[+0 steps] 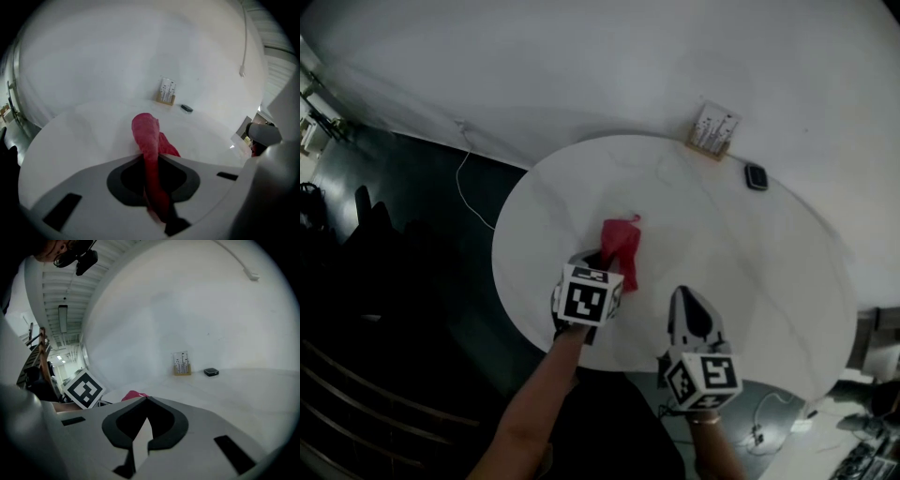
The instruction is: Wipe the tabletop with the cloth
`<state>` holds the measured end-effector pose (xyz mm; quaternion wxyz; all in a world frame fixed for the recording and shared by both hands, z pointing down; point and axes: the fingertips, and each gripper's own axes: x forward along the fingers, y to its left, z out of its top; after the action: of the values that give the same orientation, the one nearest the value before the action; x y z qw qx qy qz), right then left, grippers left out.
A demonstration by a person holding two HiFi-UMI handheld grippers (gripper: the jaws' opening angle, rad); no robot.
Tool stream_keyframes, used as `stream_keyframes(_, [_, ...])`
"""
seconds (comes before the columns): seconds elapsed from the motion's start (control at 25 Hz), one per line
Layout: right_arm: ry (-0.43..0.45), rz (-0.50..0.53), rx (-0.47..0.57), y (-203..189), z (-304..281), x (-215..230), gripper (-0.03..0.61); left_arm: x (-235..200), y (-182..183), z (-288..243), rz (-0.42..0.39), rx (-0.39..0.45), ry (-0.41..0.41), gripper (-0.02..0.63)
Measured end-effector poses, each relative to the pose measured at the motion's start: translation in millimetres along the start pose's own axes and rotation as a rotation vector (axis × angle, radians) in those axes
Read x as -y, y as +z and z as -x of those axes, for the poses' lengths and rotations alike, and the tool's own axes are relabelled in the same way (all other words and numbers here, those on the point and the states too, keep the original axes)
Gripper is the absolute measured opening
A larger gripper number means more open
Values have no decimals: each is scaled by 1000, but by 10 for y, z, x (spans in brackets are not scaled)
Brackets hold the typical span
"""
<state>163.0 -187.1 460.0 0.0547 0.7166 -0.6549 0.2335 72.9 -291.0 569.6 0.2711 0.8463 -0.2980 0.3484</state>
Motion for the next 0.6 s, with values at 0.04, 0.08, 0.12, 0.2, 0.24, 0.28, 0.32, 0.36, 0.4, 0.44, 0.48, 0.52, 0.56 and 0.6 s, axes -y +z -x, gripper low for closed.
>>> stream_keyframes(0.04, [19,3,-7,-6,-49,-66,2,-107,-31,56,17,6,17,52])
stream_keyframes(0.08, [37,6,-15,-13,-91,-133,2,-215,-69,116,36,13,35,52])
stream_keyframes(0.12, [53,10,-22,-22,-126,-200,2,-332,-113,184,57,19,53,52])
stream_keyframes(0.2, [89,22,-32,-28,-189,-343,2,-603,-196,338,105,37,96,52])
stream_keyframes(0.24, [106,30,-36,-34,-218,-410,2,-751,-235,421,130,48,120,52])
stream_keyframes(0.28, [119,37,-39,-46,-244,-468,2,-895,-280,506,153,58,142,52])
stream_keyframes(0.32, [132,46,-43,-61,-264,-521,2,-1032,-336,594,175,65,164,52])
stream_keyframes(0.36, [142,54,-46,-74,-279,-570,2,-1157,-399,684,194,70,184,52])
stream_keyframes(0.4, [152,62,-49,-78,-290,-617,2,-1272,-464,776,213,74,202,52])
stream_keyframes(0.44, [162,70,-50,-71,-299,-664,2,-1379,-528,866,232,78,221,52])
stream_keyframes(0.48, [170,76,-50,-61,-307,-705,2,-1482,-589,954,251,83,240,52])
stream_keyframes(0.52, [174,77,-50,-59,-313,-733,2,-1580,-649,1038,269,87,261,52])
stream_keyframes(0.56, [175,75,-51,-62,-319,-752,2,-1671,-708,1116,285,90,283,52])
stream_keyframes(0.6, [176,75,-51,-66,-323,-766,2,-1758,-767,1190,301,94,305,52])
